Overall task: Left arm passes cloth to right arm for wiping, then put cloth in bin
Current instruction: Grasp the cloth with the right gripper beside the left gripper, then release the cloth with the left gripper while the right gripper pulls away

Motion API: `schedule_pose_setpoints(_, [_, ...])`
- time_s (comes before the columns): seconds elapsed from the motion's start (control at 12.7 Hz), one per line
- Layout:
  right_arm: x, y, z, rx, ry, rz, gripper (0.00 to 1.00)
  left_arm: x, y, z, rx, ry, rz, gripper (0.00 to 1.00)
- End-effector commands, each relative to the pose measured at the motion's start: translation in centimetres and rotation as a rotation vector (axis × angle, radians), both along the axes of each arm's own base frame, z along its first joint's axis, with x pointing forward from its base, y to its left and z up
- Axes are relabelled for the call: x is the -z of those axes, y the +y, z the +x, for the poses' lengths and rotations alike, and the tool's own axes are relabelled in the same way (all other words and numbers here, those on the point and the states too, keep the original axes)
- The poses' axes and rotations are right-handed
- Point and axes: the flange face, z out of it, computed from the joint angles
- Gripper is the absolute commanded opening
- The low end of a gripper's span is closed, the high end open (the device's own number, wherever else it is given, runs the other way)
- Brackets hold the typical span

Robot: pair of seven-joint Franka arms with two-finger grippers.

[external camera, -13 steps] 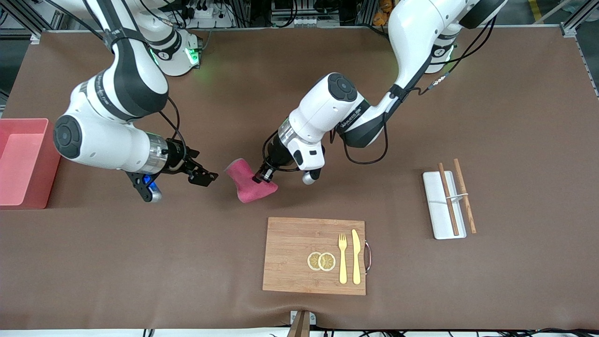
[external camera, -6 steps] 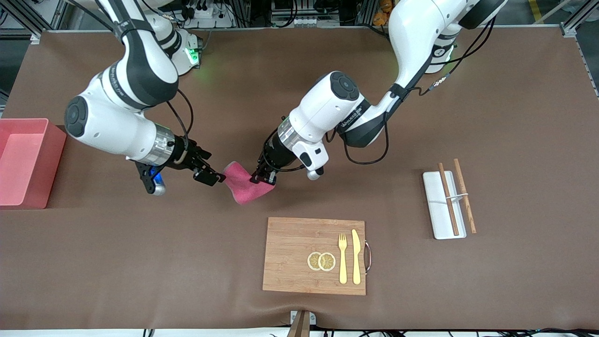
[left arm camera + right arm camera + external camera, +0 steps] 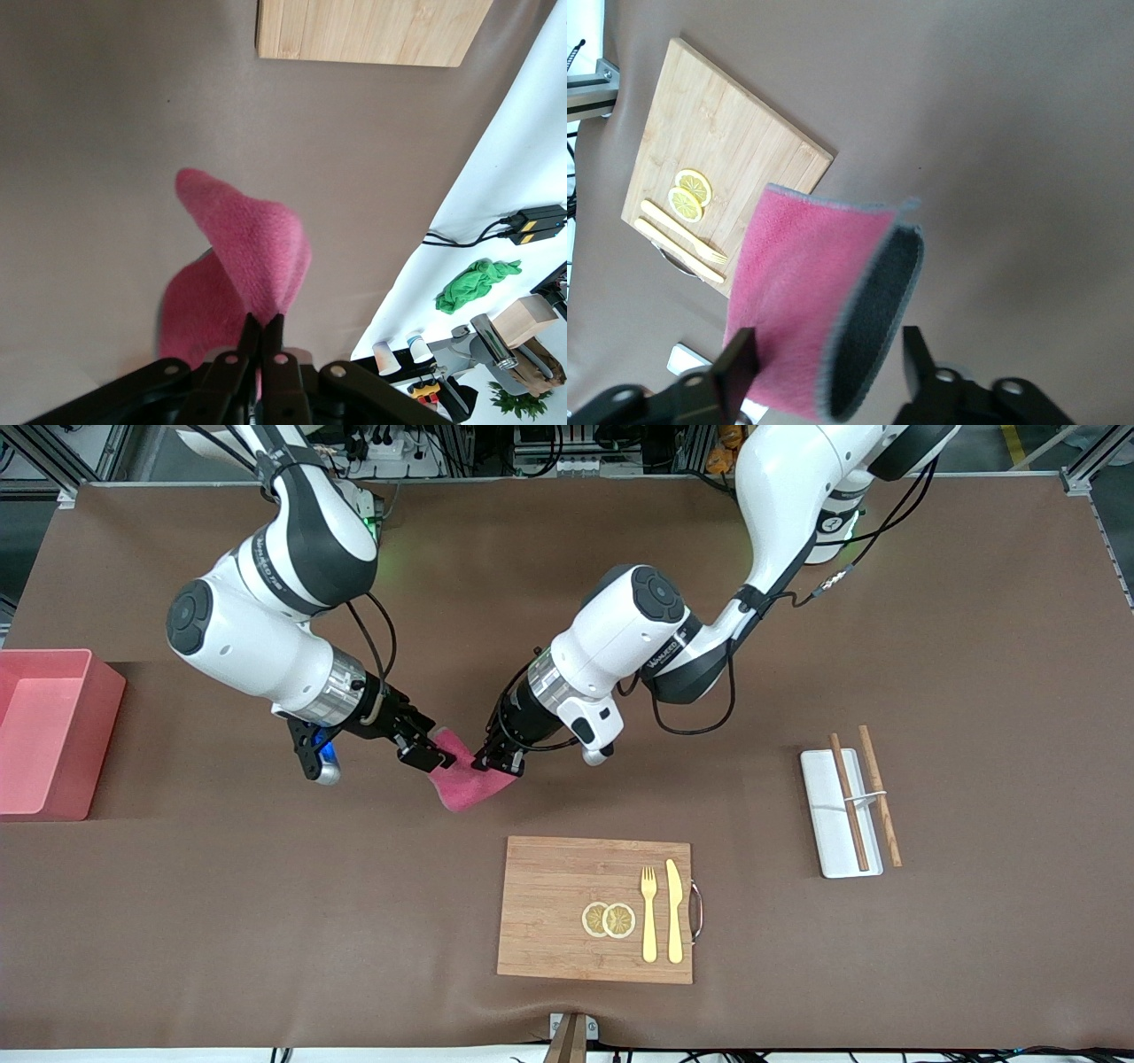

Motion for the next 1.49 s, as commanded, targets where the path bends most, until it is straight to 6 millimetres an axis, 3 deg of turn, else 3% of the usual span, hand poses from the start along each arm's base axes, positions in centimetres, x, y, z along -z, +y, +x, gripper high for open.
schedule_pose_setpoints(0.0, [-1.0, -0.5, -0.4, -0.011, -0.034, -0.029, 0.00, -0.2, -0.4, 0.4, -0.023, 0.010, -0.040, 0.00])
schedule_pose_setpoints(0.39, [-1.4, -0.5, -0.2, -0.062, -0.068, -0.058, 0.00, -0.7, -0.3, 0.4, -0.023, 0.004, -0.044, 0.00])
schedule_pose_setpoints(0.47, [-1.5, -0.5, -0.1, -0.077, -0.075, -0.058, 0.00, -0.9, -0.2, 0.4, -0.024, 0.003, -0.044, 0.20])
schedule_pose_setpoints(0.63, [-1.5, -0.7, 0.0, -0.146, -0.106, -0.065, 0.00, -2.1, 0.1, 0.5, -0.021, -0.006, -0.044, 0.82])
schedule_pose_setpoints(0.71, [-1.4, -1.0, 0.0, -0.179, -0.112, -0.070, 0.00, -3.3, 0.6, 0.6, -0.016, -0.021, -0.031, 1.00])
schedule_pose_setpoints(0.86, [-0.9, -1.5, -0.3, -0.294, -0.116, -0.149, 0.00, -6.1, 2.4, 0.9, 0.025, -0.035, 0.040, 1.00])
schedule_pose_setpoints(1.02, [0.7, -2.0, -1.3, -0.408, -0.049, -0.288, 0.00, -10.0, 6.2, 1.9, 0.078, -0.057, 0.117, 1.00])
schedule_pose_setpoints(1.18, [2.8, -2.3, -1.5, -0.432, 0.005, -0.314, 0.00, -12.8, 10.6, 3.0, 0.150, -0.077, 0.201, 1.00])
schedule_pose_setpoints(1.26, [4.2, -3.2, -1.3, -0.450, 0.041, -0.334, 0.00, -13.5, 12.4, 3.3, 0.205, -0.086, 0.249, 1.00])
schedule_pose_setpoints(1.41, [7.1, -8.1, 0.5, -0.504, 0.077, -0.363, 0.00, -14.4, 16.9, 4.5, 0.314, -0.107, 0.335, 1.00])
